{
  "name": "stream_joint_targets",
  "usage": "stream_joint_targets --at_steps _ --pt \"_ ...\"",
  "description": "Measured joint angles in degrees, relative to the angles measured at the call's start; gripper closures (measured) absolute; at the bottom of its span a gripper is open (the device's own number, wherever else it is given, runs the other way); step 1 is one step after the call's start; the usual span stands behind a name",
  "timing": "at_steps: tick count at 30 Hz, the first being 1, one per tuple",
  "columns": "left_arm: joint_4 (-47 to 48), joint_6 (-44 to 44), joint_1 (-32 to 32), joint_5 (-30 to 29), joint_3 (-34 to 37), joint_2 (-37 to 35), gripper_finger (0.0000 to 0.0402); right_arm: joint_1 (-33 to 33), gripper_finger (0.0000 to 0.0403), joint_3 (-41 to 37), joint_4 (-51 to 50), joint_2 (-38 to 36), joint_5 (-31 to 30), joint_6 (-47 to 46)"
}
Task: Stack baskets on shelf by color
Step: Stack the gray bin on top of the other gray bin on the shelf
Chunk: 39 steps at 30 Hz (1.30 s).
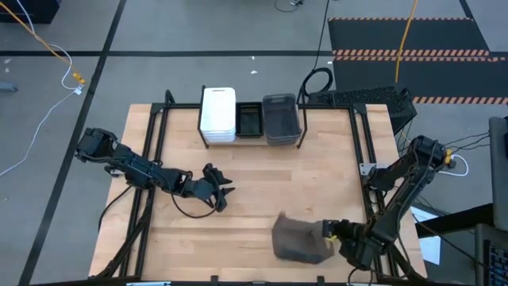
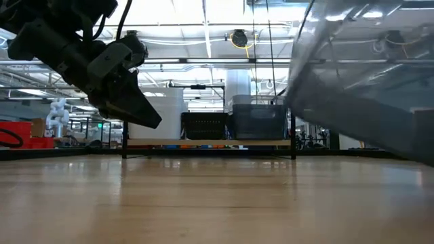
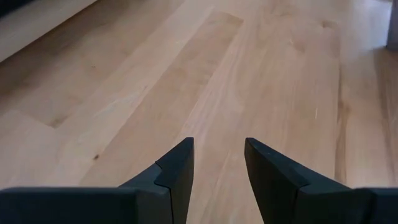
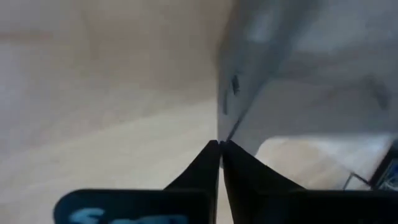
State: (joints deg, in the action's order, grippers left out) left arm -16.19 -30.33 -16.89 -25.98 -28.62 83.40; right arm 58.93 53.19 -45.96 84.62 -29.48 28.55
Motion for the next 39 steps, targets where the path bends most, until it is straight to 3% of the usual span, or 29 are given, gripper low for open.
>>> stream_joint_targets --at_steps 5,14,17,21,29,34,39 --pt "0.16 -0.26 0.02 0.00 0.00 0.00 0.0256 -2.53 0.0399 0.02 0.26 -0.26 1.04 -13.49" --pt "0.11 -1.75 -0.84 0.02 0.00 -0.02 0.0256 -9.38 0.0401 0.01 0.46 -5.96 13.38 -34.71" --pt "0.13 -1.79 -0.94 0.09 0.00 -0.02 0.0256 -12.24 0.0402 0.02 -2.75 -8.68 18.90 -46.95" --pt "0.13 -1.72 -0.94 0.08 0.00 -0.02 0.0256 -15.46 0.0402 0.02 -9.60 -12.27 21.61 -59.15" --pt "0.11 -1.54 -0.94 -0.02 0.00 -0.02 0.0256 -18.75 0.0383 0.07 -10.18 -17.13 23.67 -66.26" --pt "0.11 -1.84 -0.94 -0.04 0.00 -0.02 0.0256 -21.17 0.0327 0.07 -8.69 -16.05 20.48 -65.32" --pt "0.10 -1.85 -1.32 -0.11 0.00 -0.02 0.0256 -23.07 0.0267 0.07 -3.29 -14.76 20.97 -61.39"
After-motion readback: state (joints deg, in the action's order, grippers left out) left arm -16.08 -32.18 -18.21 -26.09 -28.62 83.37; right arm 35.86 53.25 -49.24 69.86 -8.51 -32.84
